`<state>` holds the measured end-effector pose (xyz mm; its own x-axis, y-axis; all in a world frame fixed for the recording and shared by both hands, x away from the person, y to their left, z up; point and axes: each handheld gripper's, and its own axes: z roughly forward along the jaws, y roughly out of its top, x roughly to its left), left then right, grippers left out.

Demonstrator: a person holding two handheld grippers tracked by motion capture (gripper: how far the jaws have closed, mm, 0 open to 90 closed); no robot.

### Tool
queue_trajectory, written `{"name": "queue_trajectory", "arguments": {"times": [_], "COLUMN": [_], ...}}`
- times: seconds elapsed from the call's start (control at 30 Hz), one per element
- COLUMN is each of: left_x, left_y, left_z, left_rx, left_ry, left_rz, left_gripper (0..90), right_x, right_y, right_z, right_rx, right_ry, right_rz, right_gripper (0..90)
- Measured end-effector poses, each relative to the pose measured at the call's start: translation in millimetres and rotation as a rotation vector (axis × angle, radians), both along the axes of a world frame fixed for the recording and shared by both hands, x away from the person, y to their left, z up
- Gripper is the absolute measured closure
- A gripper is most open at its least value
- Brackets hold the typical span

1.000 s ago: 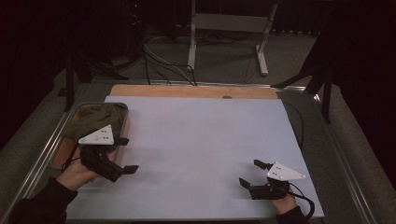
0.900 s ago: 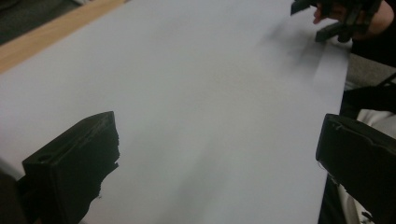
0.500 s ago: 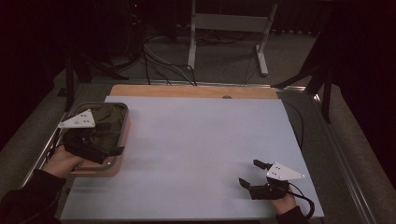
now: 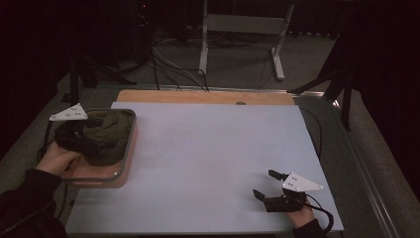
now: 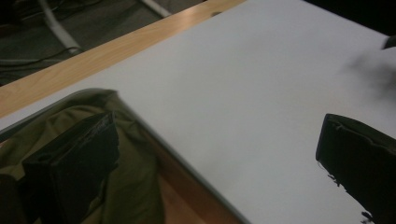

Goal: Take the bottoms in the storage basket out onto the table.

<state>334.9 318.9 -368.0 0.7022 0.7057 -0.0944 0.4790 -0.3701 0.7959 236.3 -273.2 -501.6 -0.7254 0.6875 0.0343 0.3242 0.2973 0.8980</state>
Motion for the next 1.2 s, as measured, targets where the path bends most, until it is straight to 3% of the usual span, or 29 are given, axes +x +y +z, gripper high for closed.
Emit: {"name": "queue_trajectory", "arguments": {"times": [0.17,0.3,0.47,0.63,0.93,1.13,1.2], "left_x": [11.3,20.2,30.2,35.4,54.7,64.1,65.5], "left_y": [3.0,4.4,7.8,9.7,12.7,12.6,13.2], "left_z": [-7.3,-12.2,-19.1,-23.4,-40.5,-48.4,-49.4], "left_rx": [0.017,0.032,0.023,0.026,0.061,0.092,0.081], "left_ry": [0.013,0.024,0.04,0.03,0.074,0.083,0.092], "left_rz": [0.036,0.06,0.09,0.124,0.19,0.209,0.206], "left_gripper": [0.3,0.3,0.3,0.3,0.3,0.3,0.3], "right_x": [-0.1,-0.2,-0.3,-0.4,-0.7,-0.6,-0.6], "right_y": [-0.4,0.4,0.8,0.6,1.2,1.2,1.5], "right_z": [1.0,0.1,-0.2,0.1,0.0,-0.4,-0.6], "right_rx": [0.021,0.01,0.006,0.015,0.018,0.018,0.016], "right_ry": [0.006,0.006,0.008,0.012,0.016,0.019,0.019], "right_rz": [0.0,0.004,0.007,0.009,0.016,0.019,0.02], "right_gripper": [10.3,10.3,10.3,10.4,10.4,10.4,10.3]}}
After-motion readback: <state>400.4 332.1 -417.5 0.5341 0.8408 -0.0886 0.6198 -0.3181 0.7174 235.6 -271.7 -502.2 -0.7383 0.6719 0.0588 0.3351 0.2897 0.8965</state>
